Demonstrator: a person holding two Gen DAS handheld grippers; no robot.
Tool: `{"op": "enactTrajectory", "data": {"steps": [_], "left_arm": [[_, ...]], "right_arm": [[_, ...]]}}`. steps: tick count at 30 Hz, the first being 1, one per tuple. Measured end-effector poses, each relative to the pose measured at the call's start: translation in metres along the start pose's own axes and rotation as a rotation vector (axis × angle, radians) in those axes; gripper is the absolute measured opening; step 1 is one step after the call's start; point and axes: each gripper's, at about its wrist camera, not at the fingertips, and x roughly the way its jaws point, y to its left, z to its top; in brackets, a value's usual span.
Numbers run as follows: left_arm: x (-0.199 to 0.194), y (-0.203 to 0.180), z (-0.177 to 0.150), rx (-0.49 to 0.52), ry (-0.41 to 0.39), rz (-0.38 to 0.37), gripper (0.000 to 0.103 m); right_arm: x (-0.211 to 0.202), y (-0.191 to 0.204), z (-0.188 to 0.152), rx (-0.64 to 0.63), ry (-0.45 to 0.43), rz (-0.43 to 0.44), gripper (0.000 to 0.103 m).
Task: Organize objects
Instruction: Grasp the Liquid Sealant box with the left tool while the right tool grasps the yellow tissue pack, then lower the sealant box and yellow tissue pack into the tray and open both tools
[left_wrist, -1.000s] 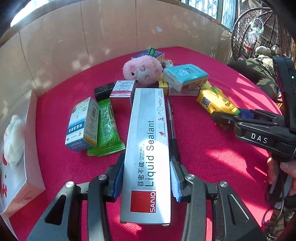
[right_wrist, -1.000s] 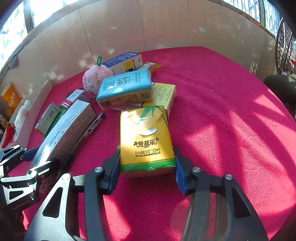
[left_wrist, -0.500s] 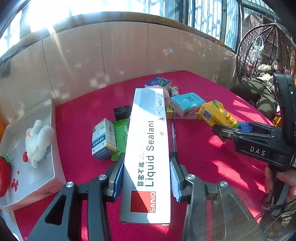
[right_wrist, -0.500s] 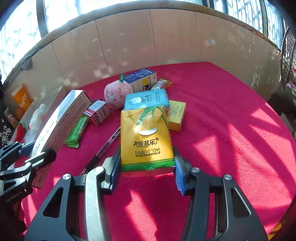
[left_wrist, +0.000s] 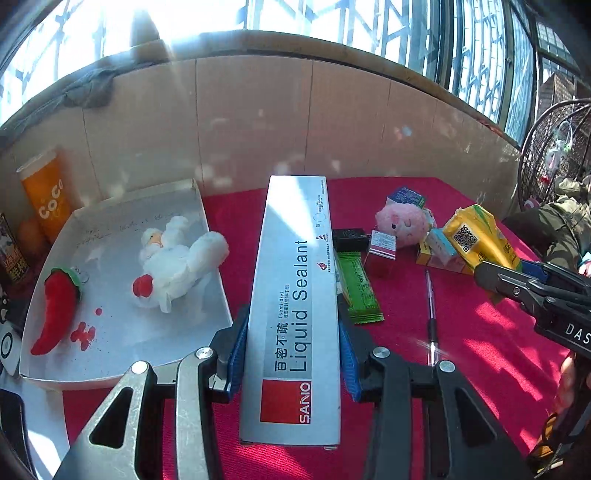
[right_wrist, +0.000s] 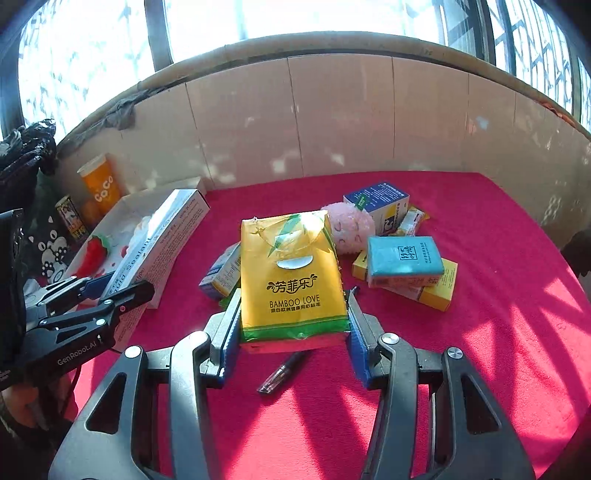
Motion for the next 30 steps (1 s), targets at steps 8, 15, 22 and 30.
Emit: {"op": "enactTrajectory", "data": {"steps": [8,15,22,30], "left_arm": [[-0.017,0.056,0.001,-0.085,-0.042,0.15,0.043],[-0.035,0.086,0.006,-0.097,-0.099,0.231,0.043],[-0.055,0.137,0.009,-0.197,-0.129,0.293,0.043],[-0.068,0.177,0.013,-0.234,-0.143,0.368,0.043]], "right_arm": [[0.007,0.045,0.014,-0.072,-0.012,0.061,0.049],[0.018,0.069,0.019,-0.082,0.003,0.097,0.049],[0.031,0.097,0.028,-0.074,0.012,0.175,0.049],[0.041,0.136,0.045,-0.101,0.007,0.249,0.049]]}}
